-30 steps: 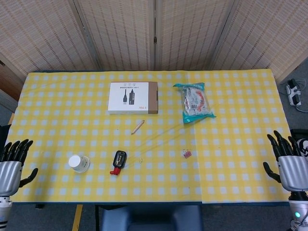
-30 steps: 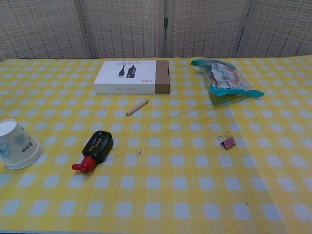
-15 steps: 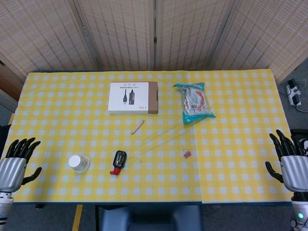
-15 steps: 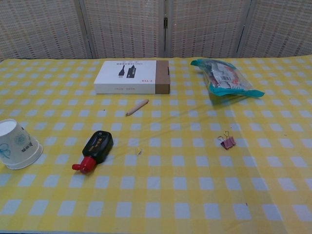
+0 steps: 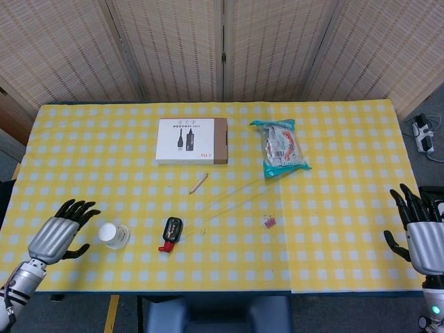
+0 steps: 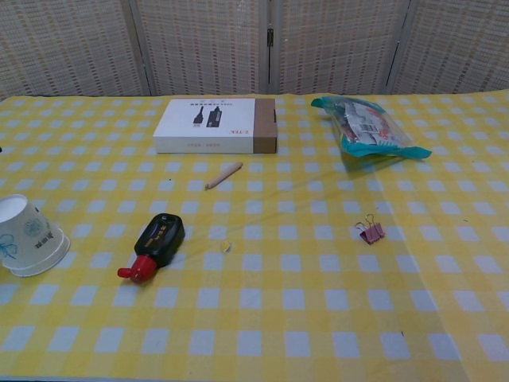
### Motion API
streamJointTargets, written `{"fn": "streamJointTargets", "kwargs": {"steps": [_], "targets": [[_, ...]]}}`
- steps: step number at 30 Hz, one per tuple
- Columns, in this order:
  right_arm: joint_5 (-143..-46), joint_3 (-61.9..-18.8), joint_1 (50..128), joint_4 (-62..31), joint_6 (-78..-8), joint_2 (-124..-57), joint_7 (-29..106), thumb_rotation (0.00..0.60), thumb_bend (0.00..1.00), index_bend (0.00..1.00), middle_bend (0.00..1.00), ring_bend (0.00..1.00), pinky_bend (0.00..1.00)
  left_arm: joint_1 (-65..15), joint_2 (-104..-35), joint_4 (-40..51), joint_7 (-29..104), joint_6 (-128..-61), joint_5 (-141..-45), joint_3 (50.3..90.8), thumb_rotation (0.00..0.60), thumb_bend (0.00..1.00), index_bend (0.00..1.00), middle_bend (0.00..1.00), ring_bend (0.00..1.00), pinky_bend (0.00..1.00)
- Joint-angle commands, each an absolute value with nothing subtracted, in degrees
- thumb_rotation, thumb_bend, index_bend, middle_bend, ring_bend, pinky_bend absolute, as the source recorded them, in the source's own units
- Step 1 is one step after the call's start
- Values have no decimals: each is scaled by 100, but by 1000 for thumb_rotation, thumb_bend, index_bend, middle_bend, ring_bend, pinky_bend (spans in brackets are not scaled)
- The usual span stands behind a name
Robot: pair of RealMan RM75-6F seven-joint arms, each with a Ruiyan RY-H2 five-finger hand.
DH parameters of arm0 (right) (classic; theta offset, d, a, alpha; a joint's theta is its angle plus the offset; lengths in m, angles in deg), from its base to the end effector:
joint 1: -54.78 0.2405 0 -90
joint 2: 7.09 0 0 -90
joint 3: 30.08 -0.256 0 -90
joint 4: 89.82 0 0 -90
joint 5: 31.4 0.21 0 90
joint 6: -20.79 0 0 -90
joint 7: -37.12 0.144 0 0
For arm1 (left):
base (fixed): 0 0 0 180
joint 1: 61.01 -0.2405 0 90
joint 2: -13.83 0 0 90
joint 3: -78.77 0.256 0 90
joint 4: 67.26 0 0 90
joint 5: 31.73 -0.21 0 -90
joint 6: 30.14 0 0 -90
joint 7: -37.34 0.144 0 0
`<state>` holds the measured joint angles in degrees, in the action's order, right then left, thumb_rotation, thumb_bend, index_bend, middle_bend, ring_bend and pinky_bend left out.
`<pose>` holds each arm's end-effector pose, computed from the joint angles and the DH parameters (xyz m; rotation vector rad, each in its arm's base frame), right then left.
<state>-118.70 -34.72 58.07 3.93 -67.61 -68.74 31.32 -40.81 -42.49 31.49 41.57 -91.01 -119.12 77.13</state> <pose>-0.3050 -0.1784 0.1811 1.3759 -0.7533 0.8643 -0.2676 0.2407 0.1340 -1.8465 -0.9131 -0.7140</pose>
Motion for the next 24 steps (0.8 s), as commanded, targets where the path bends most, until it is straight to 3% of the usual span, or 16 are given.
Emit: {"fn": "streamJointTargets", "kwargs": {"steps": [1,10,24], "targets": [[-11875,-3471,5802,400,-6768,-6867,3129,600,365,10,50,130,61,-3836,-4227,3199,4161,-8735,-11764,7718,600,335,190,101,89,2],[-11849,-3440,5798,312,-6713,-6941,3228,600,364,10,50,130,62,-3546,-4284,3247,4340,-8150,-11346,7795,600,336,186,86,75,0],[-11868,-3486,5812,308,-6754,-6884,3313,600,364,10,50,129,62,-3362,-4531,3063,4349,-8006,-11088,7810,600,345,252,86,75,0]]}}
